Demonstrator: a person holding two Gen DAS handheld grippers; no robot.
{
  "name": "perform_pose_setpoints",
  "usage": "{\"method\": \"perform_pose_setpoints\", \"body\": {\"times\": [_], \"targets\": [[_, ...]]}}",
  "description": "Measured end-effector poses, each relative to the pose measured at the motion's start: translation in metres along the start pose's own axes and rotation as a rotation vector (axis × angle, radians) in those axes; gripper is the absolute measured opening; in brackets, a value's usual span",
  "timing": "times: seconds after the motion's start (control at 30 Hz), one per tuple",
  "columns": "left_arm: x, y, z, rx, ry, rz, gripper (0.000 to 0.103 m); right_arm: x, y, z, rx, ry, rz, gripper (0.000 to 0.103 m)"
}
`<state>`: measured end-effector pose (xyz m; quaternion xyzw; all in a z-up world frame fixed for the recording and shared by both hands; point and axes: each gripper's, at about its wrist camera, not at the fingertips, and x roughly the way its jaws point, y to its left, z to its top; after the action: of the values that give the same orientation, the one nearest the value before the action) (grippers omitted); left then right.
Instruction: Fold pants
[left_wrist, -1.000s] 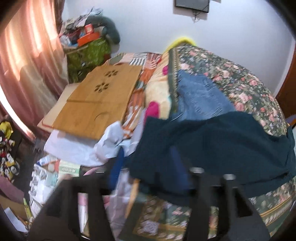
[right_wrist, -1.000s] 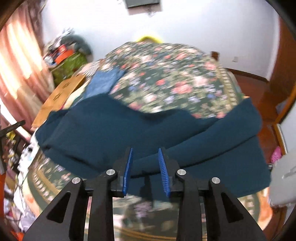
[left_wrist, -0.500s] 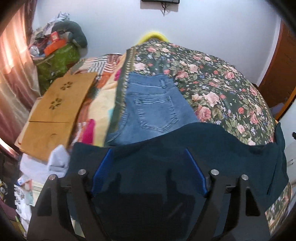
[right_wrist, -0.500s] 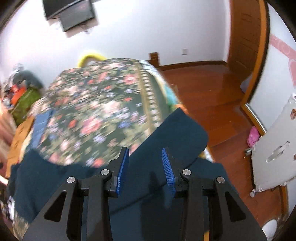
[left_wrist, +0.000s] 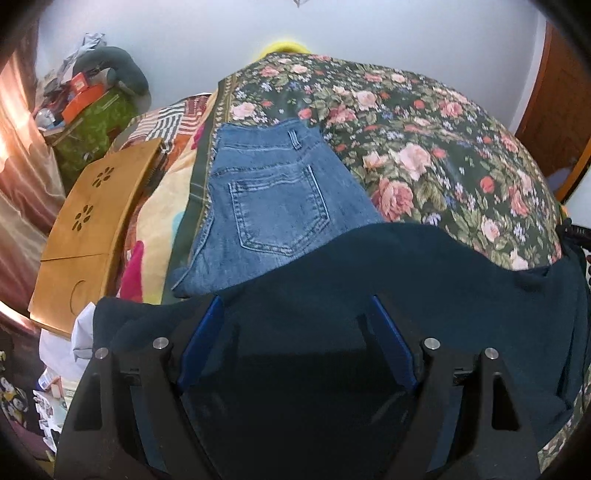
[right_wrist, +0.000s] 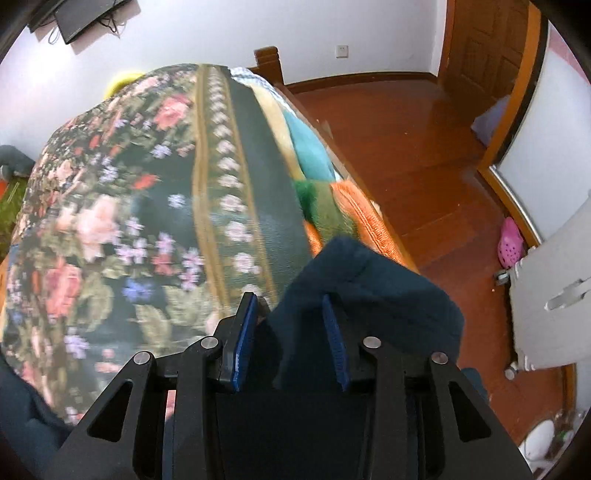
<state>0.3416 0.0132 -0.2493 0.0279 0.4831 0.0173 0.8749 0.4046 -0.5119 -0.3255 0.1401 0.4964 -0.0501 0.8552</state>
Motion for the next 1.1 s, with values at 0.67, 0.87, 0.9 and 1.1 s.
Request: {"method": "perform_pose_setpoints", "body": {"times": [0.67, 0.87, 0.9, 1.1], "targets": [[-0.059, -0.02, -0.022, 0.006, 0.007, 0.003, 0.08, -0.155, -0.061, -0.02, 0.049, -0.218, 0.117, 0.005], [-0.059, -0.04, -0.033, 0.022, 0.033, -0.014, 0.085, -0.178, -0.088, -0.042, 0.023, -0.214, 0.11, 0.005], [-0.056, -0.044, -0.036, 0.022, 0.048, -0.012, 0.085, -0.178, -0.096, -0.049, 0.028, -0.205, 0.098, 0.005], [-0.04, -0.057, -0.055, 0.039, 0.119, -0.03, 0.085, -0.171, -0.133, -0.088, 0.093, -0.138, 0.056, 0.005]]}}
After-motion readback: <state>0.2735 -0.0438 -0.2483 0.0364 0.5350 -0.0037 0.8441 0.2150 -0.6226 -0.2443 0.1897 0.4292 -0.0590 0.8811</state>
